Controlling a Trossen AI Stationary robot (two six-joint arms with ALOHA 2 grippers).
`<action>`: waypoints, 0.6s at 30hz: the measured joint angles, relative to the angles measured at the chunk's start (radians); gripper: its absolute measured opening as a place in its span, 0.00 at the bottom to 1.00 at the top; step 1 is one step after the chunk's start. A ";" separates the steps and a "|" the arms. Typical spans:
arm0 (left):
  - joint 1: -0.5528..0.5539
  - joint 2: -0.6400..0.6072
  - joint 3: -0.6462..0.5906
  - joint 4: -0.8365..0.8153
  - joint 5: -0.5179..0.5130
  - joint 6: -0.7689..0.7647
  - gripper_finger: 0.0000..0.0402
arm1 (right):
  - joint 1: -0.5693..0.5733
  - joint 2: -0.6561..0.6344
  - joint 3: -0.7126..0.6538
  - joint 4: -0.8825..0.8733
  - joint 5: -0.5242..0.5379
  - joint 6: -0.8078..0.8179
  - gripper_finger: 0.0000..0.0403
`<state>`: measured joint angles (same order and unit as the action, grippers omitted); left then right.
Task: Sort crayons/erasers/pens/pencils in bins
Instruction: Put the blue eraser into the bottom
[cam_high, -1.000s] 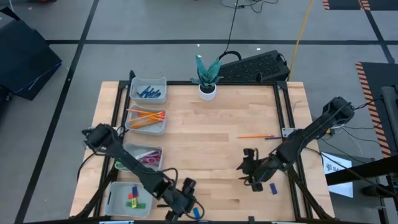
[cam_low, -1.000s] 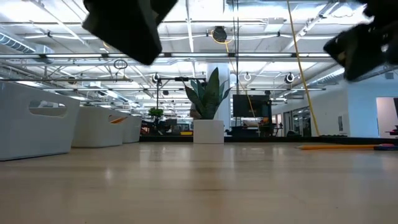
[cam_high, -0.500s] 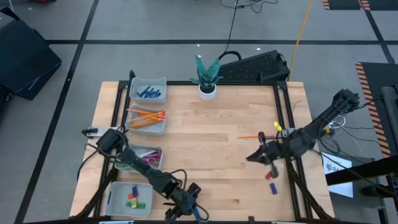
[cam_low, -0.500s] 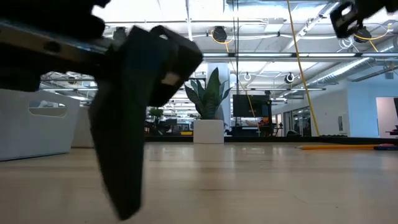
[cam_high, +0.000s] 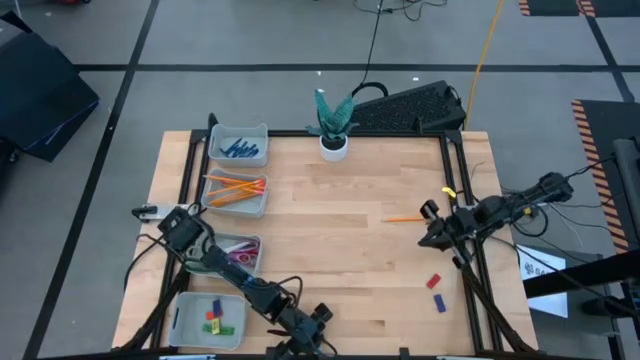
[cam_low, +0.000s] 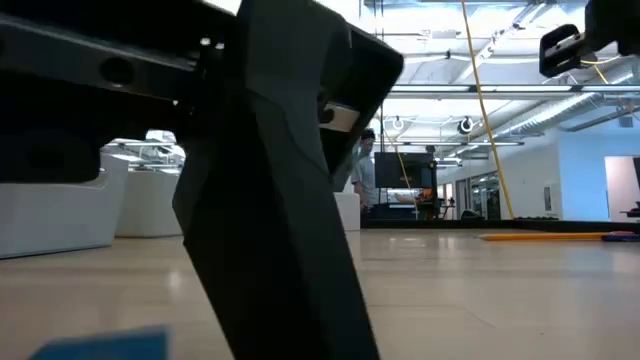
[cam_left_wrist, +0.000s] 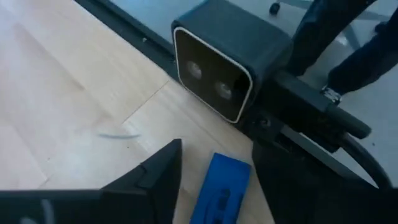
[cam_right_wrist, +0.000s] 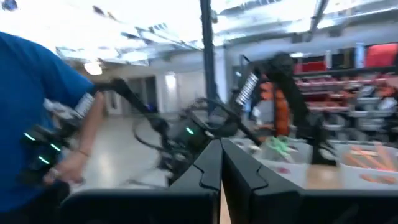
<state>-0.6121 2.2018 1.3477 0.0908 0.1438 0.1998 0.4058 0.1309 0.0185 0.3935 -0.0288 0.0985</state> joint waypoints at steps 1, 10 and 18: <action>0.000 0.005 0.004 -0.001 0.006 0.002 0.47 | 0.000 -0.012 0.000 -0.022 0.015 -0.026 0.00; -0.004 0.008 0.004 -0.038 0.003 0.027 0.28 | 0.000 -0.033 -0.002 -0.022 0.133 -0.033 0.00; -0.013 -0.032 0.000 -0.096 -0.029 0.129 0.30 | 0.000 -0.032 -0.003 -0.027 0.133 -0.033 0.00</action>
<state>-0.6254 2.1700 1.3472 -0.0055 0.1152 0.3291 0.4061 0.0990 0.0154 0.3668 0.1040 0.0654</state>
